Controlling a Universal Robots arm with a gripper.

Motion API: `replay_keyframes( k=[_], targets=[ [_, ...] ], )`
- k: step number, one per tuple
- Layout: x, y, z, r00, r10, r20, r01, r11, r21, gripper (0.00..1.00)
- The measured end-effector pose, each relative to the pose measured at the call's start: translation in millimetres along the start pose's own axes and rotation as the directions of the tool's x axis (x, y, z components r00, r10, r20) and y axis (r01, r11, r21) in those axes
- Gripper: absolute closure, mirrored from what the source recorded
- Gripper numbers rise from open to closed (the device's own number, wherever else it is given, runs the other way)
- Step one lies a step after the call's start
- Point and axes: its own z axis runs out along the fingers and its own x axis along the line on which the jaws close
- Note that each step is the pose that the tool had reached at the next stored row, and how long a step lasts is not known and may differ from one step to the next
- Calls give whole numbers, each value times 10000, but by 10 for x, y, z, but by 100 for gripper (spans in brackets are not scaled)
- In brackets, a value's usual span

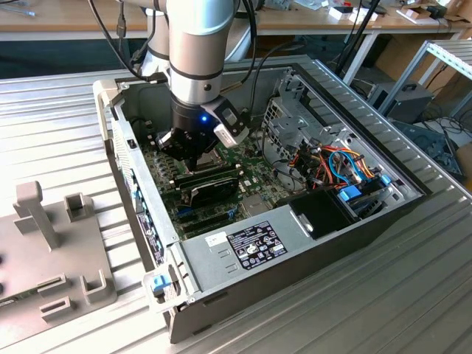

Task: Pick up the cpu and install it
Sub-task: 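Install the second cpu locking lever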

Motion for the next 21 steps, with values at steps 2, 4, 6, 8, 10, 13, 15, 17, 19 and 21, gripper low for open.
replay_keyframes(
  k=[2, 4, 6, 8, 10, 13, 15, 17, 19, 21],
  targets=[
    [0, 0, 0, 10000, 0, -1, 0, 10000, 0, 89],
    [0, 0, 1, 10000, 0, 0, 0, 10000, 0, 89],
    [0, 0, 2, 10000, 0, 0, 0, 10000, 0, 89],
    [0, 0, 8, 10000, 0, 2, 0, 10000, -2, 89],
    [1, 0, 18, 10000, 0, 3, 0, 10000, 0, 89],
    [1, 0, 18, 10000, 0, 2, 0, 10000, 1, 89],
    [4, 2, 20, 10000, 2, 3, -2, 10000, 0, 89],
    [8, 7, 29, 10000, 0, 4, 0, 10000, -2, 89],
    [12, 12, 48, 10000, -1, 2, 1, 10000, 0, 89],
    [16, 17, 76, 10000, -1, 1, 1, 10000, 2, 89]
  ],
)
